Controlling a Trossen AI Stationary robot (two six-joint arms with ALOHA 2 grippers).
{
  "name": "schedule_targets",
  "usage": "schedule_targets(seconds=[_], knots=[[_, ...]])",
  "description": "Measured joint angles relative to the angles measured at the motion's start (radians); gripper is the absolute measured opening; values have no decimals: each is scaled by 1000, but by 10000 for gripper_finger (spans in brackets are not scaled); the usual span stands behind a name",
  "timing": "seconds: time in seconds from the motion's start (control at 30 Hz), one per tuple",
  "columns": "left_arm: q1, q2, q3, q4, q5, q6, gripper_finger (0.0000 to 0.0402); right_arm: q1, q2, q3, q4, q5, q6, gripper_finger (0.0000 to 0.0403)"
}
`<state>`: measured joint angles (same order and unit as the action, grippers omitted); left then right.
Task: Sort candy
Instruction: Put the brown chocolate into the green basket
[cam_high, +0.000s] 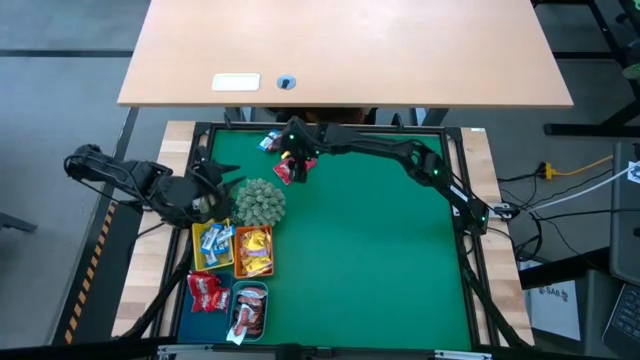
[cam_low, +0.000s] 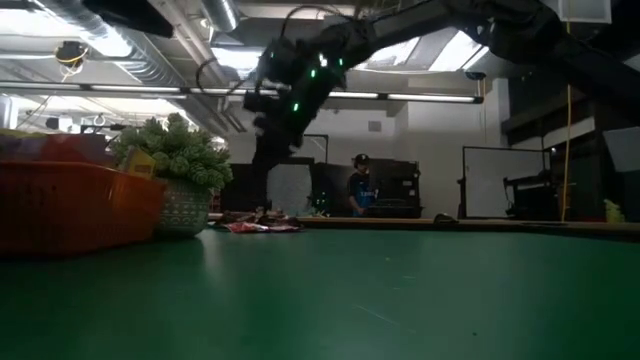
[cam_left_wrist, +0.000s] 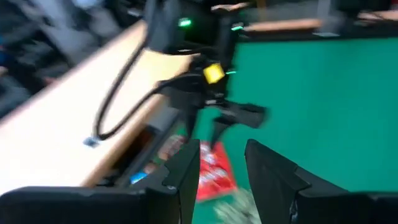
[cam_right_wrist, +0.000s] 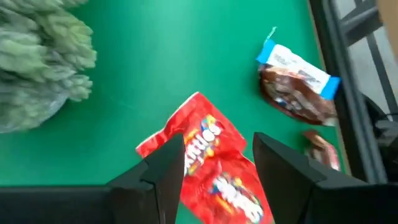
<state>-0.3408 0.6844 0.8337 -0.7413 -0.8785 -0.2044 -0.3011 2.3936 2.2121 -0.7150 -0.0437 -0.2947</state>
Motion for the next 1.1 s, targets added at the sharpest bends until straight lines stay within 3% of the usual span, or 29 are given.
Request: schedule_targets(seconds=[0.13, 0.23, 0.43, 0.83, 1.1], knots=[[12, 47, 0, 103, -172, 17, 124, 0, -4, 147, -165, 5, -9, 188], [57, 77, 0, 164, -201, 15, 124, 0, -68, 114, -155, 12, -37, 188], [267, 116, -1, 205, 15, 4, 124, 0, -154, 120, -184, 59, -50, 188], [795, 272, 0, 349, 457, 114, 124, 13, -201, 120, -188, 26, -50, 188], [1028, 455, 0, 368, 609, 112, 124, 21, -201, 120, -194, 24, -50, 188]])
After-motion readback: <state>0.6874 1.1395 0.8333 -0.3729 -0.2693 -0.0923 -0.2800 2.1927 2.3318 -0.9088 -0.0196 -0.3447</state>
